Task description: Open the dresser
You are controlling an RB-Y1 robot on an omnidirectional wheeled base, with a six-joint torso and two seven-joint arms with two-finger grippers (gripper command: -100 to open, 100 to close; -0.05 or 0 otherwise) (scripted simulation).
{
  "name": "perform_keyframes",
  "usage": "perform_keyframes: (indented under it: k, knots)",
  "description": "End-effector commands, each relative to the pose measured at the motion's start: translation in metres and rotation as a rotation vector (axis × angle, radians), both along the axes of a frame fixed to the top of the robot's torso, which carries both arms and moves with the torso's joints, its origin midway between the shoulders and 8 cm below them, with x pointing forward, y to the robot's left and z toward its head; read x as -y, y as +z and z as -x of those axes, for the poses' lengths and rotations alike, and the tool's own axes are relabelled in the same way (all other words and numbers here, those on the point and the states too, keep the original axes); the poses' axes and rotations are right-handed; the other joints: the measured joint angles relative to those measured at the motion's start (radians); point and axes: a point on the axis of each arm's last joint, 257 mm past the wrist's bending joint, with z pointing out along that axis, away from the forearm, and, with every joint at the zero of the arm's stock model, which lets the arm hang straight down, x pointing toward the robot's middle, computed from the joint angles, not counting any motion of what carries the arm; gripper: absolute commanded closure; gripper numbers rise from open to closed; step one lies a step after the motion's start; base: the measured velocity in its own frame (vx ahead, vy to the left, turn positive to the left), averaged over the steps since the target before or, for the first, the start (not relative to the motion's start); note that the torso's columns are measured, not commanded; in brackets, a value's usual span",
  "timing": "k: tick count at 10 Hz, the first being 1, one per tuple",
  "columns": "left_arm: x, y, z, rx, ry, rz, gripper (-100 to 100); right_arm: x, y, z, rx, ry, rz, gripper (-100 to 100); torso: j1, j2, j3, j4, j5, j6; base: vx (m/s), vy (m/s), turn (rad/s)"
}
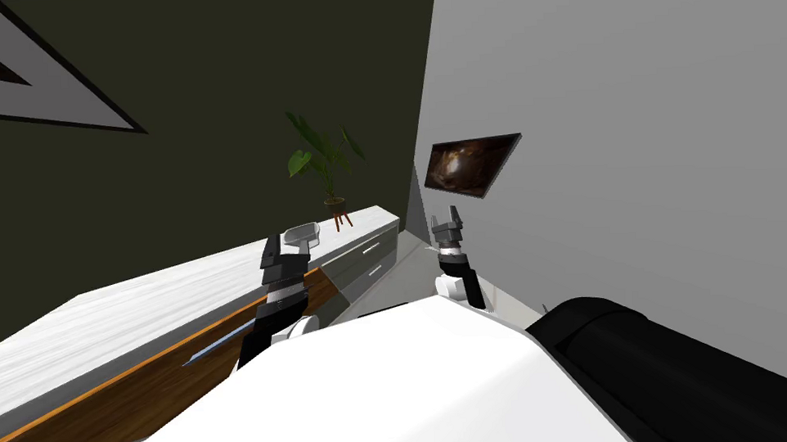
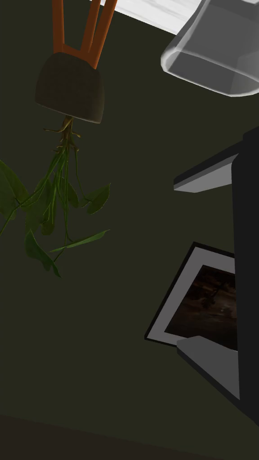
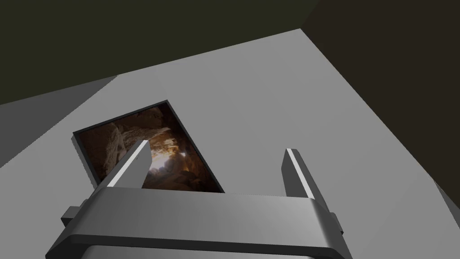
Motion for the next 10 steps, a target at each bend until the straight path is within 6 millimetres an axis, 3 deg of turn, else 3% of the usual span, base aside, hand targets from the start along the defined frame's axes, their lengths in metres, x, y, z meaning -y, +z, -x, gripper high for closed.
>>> perform_keyframes:
  k: [1,9,10]
  knots:
    - [0.0,0.0,0.0,0.0,0.0,0.0,0,0.0,0.0,0.0,0.0,0.0,0.0,0,0.0,0.04,-0.082,0.041,0.0,0.0,0.0,0.0,0.0]
    - [0.0,0.0002,0.0001,0.0,0.0,0.0,0,0.0,0.0002,0.0001,0.0,0.0,0.0,0,0.0,0.618,-1.234,0.617,0.0,0.0,0.0,0.0,0.0]
    - [0.0015,-0.0073,-0.0032,-0.024,-0.018,-0.032,-100,0.0,0.0002,0.0001,0.0,0.0,0.0,0,0.0,0.691,-1.382,0.691,0.0,0.0,0.02,-0.022,0.029]
